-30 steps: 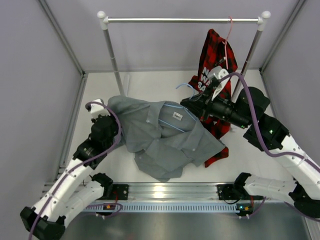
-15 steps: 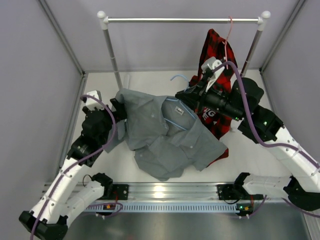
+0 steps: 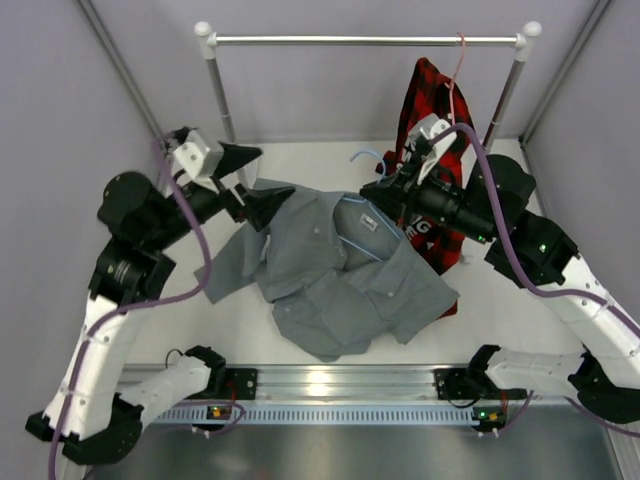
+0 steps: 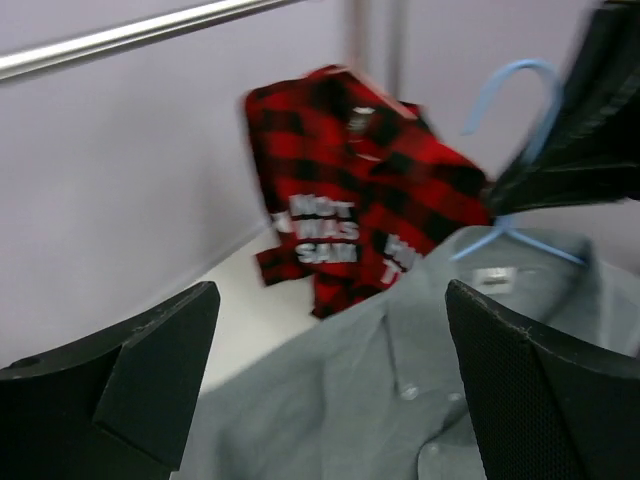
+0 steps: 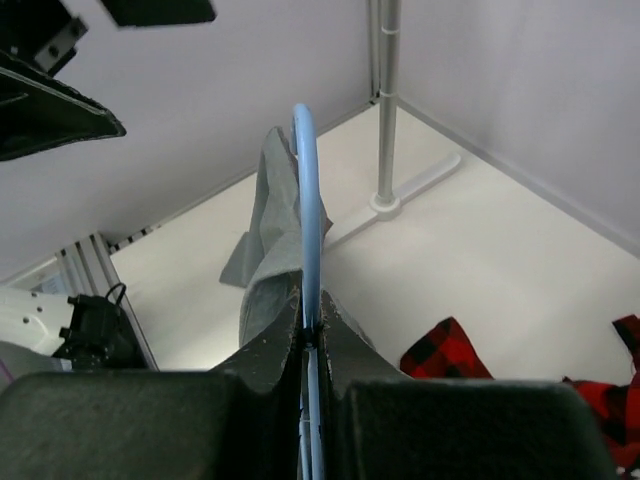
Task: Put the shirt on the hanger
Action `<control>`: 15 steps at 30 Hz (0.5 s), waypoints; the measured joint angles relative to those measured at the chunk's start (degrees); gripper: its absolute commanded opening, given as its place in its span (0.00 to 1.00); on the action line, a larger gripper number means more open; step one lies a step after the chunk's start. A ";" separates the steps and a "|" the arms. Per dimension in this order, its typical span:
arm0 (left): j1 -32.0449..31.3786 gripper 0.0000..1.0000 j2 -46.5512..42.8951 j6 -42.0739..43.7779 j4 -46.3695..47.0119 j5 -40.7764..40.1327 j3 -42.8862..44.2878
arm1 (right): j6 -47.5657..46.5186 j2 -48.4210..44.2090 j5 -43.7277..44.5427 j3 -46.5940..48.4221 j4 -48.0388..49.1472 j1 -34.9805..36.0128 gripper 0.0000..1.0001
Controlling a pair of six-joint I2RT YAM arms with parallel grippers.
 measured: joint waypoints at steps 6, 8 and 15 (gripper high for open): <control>-0.09 0.98 17.33 11.76 -0.13 32.02 9.27 | -0.92 -5.42 -0.55 -3.50 -4.39 -1.31 0.00; -0.09 0.98 20.79 14.25 -1.70 37.77 9.27 | -1.20 -6.95 -1.25 -3.56 -5.44 -1.46 0.00; -0.11 0.86 27.63 17.84 -2.86 55.80 9.29 | -2.58 -7.63 -5.77 -3.04 -7.13 -1.53 0.00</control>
